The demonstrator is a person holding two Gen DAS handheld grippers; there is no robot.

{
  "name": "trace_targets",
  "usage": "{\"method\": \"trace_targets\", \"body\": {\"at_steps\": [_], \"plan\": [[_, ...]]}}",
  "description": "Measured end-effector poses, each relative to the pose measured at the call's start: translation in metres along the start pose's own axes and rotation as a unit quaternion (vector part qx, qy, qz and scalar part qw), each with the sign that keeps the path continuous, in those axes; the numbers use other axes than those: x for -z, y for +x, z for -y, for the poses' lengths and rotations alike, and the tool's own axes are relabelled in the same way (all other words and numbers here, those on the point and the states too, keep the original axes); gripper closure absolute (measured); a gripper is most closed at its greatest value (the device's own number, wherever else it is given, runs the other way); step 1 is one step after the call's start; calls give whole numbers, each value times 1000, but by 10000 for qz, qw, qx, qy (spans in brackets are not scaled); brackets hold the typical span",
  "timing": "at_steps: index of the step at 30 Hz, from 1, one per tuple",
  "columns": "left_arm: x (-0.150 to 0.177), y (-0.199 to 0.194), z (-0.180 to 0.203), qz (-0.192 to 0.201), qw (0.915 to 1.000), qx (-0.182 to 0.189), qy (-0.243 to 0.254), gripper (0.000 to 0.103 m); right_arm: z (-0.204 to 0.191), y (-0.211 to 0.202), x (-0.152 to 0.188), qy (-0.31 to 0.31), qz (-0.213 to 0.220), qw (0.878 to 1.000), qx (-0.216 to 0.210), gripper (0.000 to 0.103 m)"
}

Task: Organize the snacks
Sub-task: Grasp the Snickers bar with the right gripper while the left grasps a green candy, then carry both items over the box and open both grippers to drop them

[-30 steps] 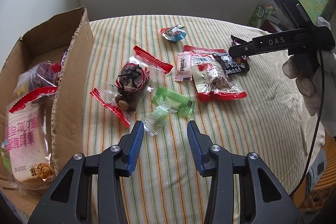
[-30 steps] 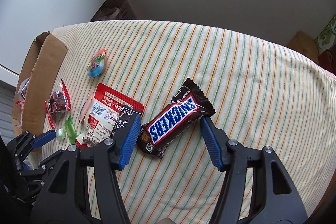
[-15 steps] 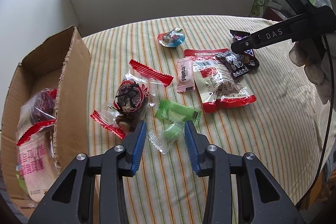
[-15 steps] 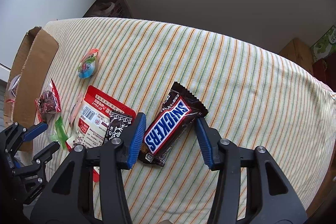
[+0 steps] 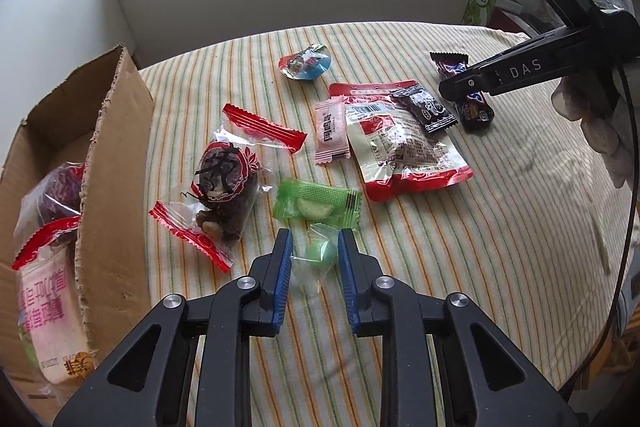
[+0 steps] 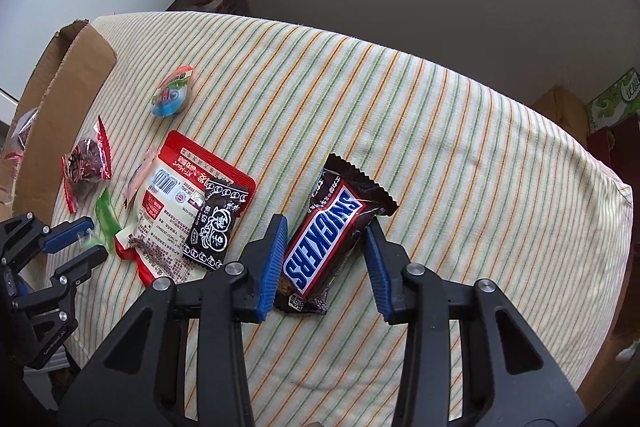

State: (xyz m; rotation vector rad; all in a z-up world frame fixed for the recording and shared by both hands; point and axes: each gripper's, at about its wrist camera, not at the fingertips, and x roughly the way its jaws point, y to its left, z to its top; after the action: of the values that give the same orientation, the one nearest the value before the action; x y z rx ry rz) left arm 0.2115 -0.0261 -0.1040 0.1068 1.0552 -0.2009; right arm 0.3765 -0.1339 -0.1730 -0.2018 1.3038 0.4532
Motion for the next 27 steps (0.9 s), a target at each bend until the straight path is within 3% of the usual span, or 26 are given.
{"method": "trace_targets", "body": {"at_steps": [8, 21, 27], "plan": [[4, -11, 3, 109, 9998, 148, -75, 82, 14, -18, 20, 56, 93, 9999, -127, 70], [8, -35, -2, 370, 9988, 281, -172, 82, 26, -60, 38, 131, 421, 9988, -191, 71], [12, -58, -17, 602, 9973, 310, -278, 82, 13, -95, 36, 32, 693, 9970, -355, 71]]}}
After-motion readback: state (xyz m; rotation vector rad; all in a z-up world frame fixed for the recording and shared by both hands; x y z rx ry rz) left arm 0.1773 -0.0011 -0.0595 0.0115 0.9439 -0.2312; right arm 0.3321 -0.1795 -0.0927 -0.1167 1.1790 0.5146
